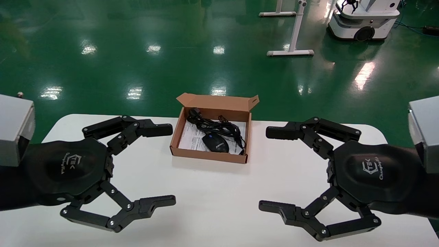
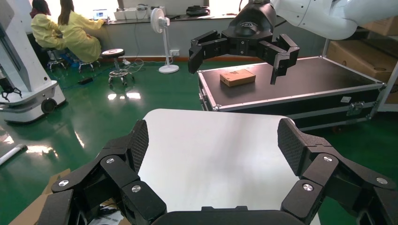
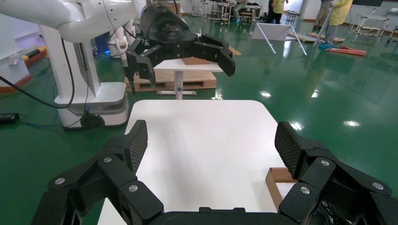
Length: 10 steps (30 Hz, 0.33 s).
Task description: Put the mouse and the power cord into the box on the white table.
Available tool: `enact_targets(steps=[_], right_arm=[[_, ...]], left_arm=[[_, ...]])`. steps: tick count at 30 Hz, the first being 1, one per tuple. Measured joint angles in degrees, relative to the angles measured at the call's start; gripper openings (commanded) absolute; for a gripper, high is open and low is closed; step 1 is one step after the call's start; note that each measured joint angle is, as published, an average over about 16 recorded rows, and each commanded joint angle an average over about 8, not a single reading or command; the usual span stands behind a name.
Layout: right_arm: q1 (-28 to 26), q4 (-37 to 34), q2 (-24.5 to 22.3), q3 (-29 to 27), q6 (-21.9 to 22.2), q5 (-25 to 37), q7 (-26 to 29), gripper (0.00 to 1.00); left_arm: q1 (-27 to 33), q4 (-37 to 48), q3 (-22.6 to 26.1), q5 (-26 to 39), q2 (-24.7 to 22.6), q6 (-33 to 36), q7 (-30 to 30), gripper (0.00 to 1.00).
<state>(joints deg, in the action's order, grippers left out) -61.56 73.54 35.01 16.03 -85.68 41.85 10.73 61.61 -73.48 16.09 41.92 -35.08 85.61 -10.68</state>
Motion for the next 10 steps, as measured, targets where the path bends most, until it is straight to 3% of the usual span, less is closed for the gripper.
enact_targets(steps=[10], right_arm=[[0.0, 0.0, 0.0, 0.0, 0.0, 0.0, 0.0, 1.0]], left_arm=[[0.0, 0.0, 0.0, 0.0, 0.0, 0.0, 0.0, 1.0]])
